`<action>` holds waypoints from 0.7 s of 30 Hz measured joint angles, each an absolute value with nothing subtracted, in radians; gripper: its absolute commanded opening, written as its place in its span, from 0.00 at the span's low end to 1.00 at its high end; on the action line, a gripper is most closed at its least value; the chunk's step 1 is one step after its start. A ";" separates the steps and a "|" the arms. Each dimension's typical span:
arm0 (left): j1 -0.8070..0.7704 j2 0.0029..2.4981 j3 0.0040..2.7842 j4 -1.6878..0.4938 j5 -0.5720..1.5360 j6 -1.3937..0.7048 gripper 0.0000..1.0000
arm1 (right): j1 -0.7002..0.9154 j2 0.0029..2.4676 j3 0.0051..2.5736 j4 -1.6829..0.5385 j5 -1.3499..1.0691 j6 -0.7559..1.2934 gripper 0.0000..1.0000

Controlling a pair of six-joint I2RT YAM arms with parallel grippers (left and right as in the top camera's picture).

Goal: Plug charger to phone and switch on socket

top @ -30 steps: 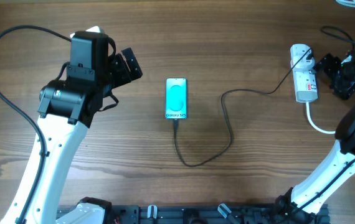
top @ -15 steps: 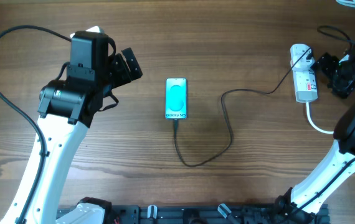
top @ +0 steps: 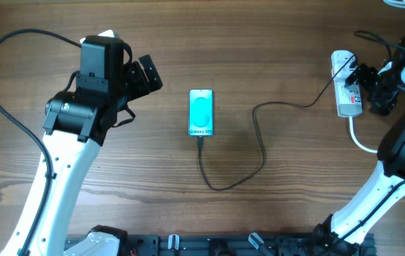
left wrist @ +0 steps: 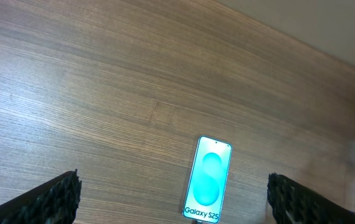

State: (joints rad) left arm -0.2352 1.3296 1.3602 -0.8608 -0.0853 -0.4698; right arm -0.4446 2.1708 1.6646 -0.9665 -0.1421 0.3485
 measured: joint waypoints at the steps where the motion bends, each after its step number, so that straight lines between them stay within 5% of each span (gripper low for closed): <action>1: -0.235 1.330 1.360 -0.860 -0.085 -0.470 1.00 | -0.452 2.151 1.659 -0.981 -0.142 0.360 1.00; 14: -0.235 1.330 1.360 -0.860 -0.085 -0.470 1.00 | -0.508 1.684 1.655 -1.201 -0.092 0.403 1.00; 21: -0.235 1.330 1.360 -0.861 -0.085 -0.470 1.00 | -0.507 1.224 1.394 -1.163 -0.101 0.404 1.00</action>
State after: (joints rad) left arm -0.2352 1.3296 1.3602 -0.8608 -0.0853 -0.4698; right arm -0.5068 1.2240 1.3941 -1.1629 -0.1009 0.4042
